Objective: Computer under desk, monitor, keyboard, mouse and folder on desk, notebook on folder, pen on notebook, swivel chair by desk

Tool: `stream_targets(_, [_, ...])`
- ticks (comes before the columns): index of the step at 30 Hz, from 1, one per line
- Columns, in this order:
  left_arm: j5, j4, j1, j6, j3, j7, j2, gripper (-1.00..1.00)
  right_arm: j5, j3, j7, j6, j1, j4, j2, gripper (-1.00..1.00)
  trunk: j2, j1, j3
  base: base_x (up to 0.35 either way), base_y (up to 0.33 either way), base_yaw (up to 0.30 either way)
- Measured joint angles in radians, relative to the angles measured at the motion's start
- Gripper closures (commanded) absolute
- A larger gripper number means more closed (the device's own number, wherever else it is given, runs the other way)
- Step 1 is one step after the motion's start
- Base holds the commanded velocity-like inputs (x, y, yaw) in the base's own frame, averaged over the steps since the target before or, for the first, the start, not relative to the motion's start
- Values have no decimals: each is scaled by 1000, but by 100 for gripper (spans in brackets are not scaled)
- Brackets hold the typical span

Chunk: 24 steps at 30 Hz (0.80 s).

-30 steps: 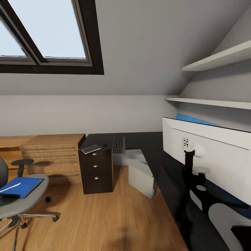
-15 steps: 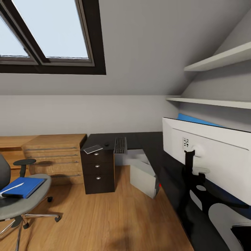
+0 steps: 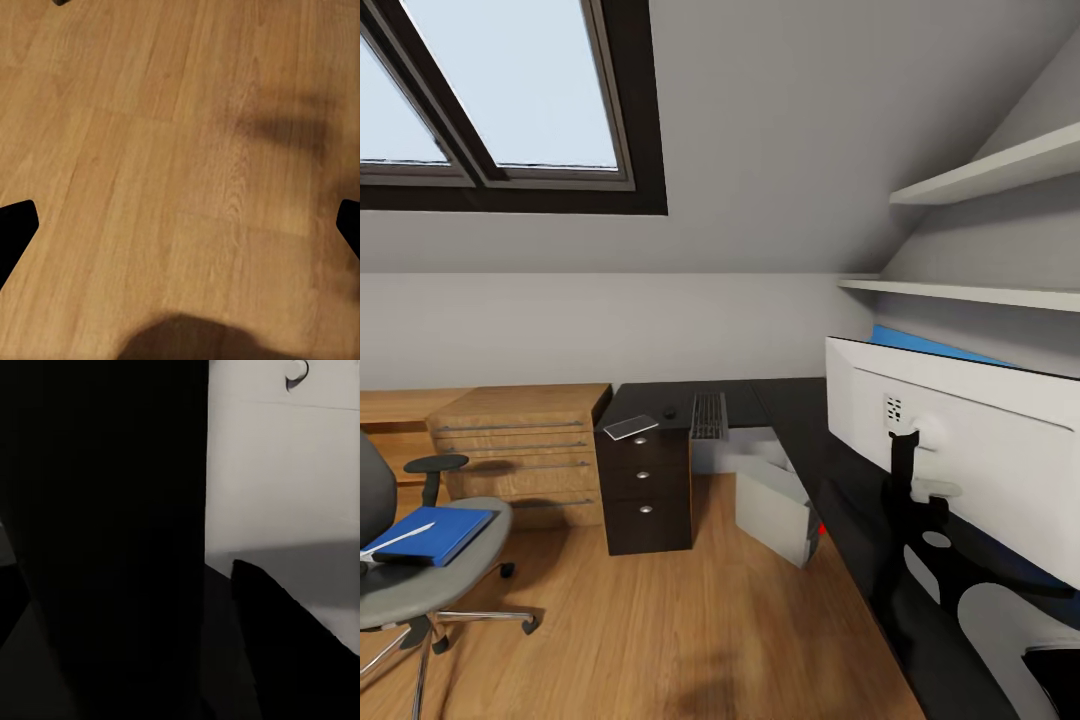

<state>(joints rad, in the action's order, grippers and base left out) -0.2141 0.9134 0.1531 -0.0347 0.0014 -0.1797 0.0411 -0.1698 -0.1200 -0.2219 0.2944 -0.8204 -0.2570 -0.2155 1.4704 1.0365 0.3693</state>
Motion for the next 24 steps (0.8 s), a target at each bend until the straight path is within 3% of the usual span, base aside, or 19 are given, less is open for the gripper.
stream_targets(24, [1,0,0,0,1,4,0,-100,-3,1,-1,1,0,0,0,-100,0,0,0,-10,0,0])
